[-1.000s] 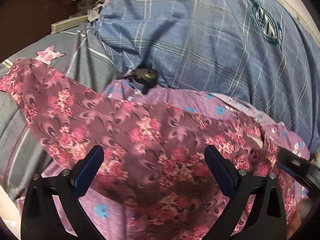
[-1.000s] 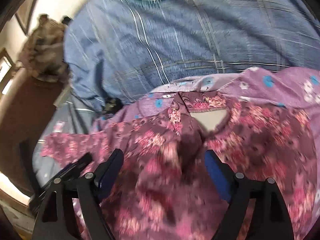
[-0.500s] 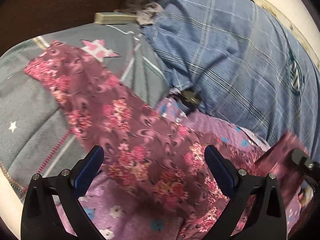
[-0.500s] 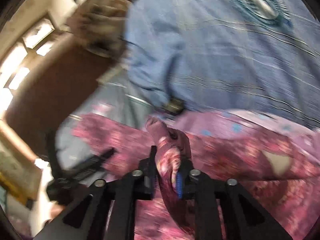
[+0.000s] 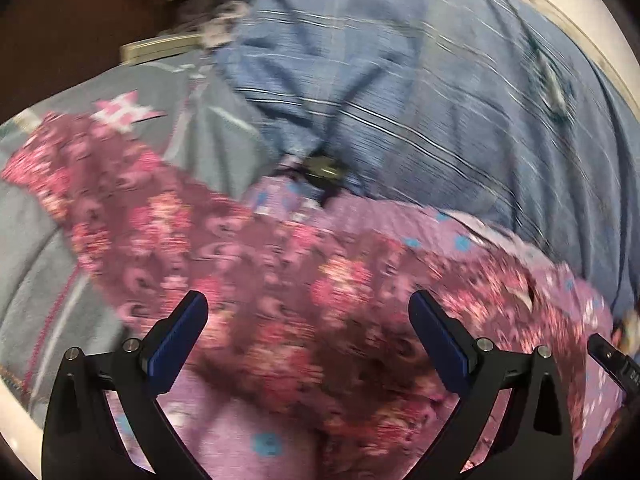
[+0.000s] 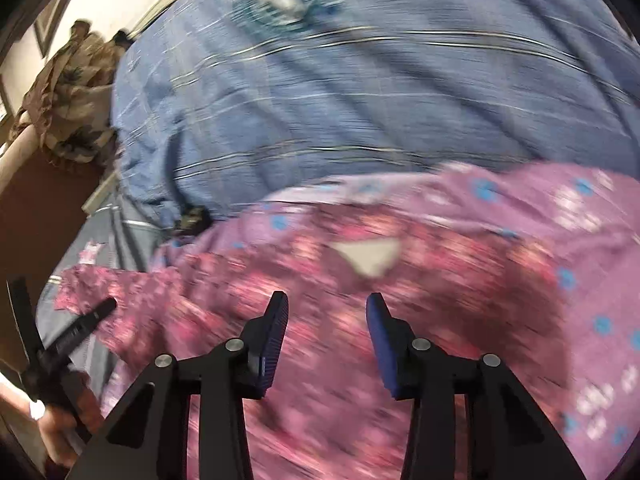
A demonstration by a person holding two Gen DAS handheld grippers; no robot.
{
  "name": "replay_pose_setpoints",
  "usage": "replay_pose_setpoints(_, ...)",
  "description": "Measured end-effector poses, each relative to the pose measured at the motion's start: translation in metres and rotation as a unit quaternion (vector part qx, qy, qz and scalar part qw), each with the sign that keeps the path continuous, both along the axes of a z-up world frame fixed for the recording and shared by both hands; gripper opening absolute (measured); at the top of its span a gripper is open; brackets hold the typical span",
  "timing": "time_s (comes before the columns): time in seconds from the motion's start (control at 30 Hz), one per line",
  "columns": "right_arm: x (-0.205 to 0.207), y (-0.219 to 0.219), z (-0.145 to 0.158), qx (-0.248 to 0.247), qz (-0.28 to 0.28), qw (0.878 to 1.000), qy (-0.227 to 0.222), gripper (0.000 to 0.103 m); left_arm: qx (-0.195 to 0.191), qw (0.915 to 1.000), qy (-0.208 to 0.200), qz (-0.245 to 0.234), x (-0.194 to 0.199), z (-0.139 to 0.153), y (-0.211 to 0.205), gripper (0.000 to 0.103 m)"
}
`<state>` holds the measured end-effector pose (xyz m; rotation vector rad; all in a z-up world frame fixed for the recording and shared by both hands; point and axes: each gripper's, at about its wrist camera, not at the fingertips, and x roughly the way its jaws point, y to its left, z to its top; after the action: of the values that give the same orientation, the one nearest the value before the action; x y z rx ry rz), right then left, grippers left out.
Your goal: Fold small clothes
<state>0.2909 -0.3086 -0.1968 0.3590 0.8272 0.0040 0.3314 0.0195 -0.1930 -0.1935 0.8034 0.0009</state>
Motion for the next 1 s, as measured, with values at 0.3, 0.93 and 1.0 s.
replay_pose_setpoints(0.3, -0.054, -0.091, -0.045, 0.098, -0.082, 0.992, -0.003, 0.042, -0.046, 0.9911, 0.044, -0.117, 0.018, -0.029, -0.066, 0.057)
replay_pose_setpoints(0.93, -0.035, -0.079, -0.078, 0.114, -0.056, 0.991, 0.044, 0.035, -0.271, 0.9594, 0.013, -0.076, 0.008, 0.012, -0.001, 0.04)
replay_pose_setpoints(1.0, -0.034, -0.074, -0.077, 0.098, -0.053, 0.993, 0.043, 0.038, -0.26, 0.9648, 0.016, -0.032, 0.007, 0.006, 0.008, 0.046)
